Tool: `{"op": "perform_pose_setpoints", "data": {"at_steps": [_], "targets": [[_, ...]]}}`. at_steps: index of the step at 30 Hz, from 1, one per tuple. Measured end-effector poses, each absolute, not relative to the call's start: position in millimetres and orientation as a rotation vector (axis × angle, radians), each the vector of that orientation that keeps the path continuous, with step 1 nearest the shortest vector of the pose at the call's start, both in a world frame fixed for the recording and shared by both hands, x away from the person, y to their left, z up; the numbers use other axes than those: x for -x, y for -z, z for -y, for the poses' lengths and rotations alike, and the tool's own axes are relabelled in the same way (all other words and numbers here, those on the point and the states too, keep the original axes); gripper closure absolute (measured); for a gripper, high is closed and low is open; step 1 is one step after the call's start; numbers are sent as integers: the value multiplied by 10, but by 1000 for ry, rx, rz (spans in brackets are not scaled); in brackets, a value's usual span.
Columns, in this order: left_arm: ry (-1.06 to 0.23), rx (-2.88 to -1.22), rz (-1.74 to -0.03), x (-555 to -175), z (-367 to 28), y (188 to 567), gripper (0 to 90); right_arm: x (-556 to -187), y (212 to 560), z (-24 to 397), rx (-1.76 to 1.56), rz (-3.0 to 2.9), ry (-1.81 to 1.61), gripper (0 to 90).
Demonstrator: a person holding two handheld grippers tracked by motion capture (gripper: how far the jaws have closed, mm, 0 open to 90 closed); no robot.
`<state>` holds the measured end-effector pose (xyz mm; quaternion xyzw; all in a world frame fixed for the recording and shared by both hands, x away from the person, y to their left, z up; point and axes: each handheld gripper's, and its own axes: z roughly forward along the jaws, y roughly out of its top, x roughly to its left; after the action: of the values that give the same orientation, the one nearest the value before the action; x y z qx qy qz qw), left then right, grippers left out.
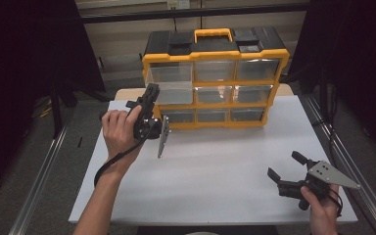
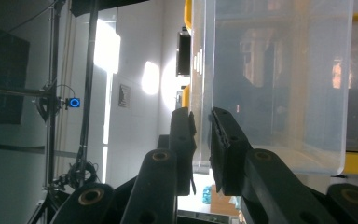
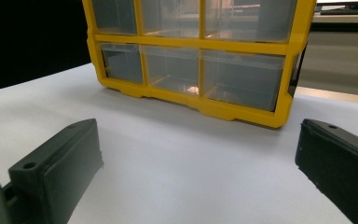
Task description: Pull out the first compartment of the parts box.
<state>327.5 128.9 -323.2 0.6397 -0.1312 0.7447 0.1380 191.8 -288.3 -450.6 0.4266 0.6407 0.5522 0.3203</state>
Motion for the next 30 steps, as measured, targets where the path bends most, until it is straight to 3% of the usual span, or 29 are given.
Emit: {"op": "perform_pose_setpoints", "data": {"at_steps": [14,16,19,25,30], "targets": [[-2105,-1824,372,-3298,-1294,3245,724,-1933,4519,2882,-1125,-1697,-1452,0],[-2084,-1813,360,-3302,-1290,3249,596,-1925,4516,2884,-1133,-1693,-1447,0],[-2047,-1844,345,-3300,-1282,3251,548,-1920,4511,2873,-1128,-1693,-1444,0],[-1931,-1803,183,-3360,-1302,3274,257,-1904,4501,2841,-1111,-1708,-1437,1],[-1837,-1815,27,-3407,-1343,3281,110,-1909,4505,2841,-1112,-1712,-1435,0]]}}
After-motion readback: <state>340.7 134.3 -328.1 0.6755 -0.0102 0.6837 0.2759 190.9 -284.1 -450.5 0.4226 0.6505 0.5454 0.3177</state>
